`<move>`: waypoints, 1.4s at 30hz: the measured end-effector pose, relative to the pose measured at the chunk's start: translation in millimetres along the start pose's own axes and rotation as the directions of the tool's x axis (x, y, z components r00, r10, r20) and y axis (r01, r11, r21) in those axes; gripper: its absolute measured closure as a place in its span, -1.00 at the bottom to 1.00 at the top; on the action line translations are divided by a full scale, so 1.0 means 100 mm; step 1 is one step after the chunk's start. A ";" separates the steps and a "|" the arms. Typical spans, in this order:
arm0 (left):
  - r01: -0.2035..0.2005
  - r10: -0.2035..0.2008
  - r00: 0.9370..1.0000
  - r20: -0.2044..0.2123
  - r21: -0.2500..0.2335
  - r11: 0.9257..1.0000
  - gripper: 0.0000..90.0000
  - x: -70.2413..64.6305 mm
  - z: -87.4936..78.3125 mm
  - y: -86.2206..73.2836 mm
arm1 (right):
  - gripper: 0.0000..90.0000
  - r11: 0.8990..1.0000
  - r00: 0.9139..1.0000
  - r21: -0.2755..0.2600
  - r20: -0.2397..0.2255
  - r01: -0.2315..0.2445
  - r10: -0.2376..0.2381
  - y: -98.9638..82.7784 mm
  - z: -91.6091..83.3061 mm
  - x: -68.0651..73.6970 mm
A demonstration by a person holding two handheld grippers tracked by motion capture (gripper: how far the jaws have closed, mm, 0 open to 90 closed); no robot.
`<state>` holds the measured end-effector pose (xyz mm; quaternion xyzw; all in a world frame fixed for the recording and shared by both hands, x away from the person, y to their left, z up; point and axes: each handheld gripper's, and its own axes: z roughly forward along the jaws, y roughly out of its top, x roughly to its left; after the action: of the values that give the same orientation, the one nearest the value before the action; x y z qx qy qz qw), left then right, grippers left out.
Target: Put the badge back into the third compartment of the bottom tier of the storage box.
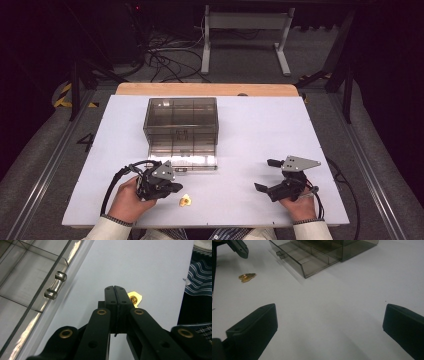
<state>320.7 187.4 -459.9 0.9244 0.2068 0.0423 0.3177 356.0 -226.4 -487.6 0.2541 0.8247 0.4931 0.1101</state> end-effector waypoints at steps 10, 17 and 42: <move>0.000 0.000 1.000 0.026 -0.008 1.000 1.00 -0.05 0.05 0.00 | -0.99 1.000 1.000 0.001 0.001 0.000 0.000 0.00 0.00 0.00; -0.003 0.002 0.997 0.077 0.003 1.000 0.72 -0.10 0.10 0.02 | -1.00 1.000 1.000 0.002 0.000 -0.001 0.001 0.00 0.00 0.00; -0.067 0.063 0.997 0.047 0.074 0.995 0.80 -0.20 0.28 0.03 | -0.99 1.000 1.000 0.007 0.003 0.000 0.000 0.00 0.01 0.00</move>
<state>309.2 160.6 -479.5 0.9427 0.1709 0.0241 0.2854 356.4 -225.9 -487.9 0.2553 0.8263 0.4898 0.1103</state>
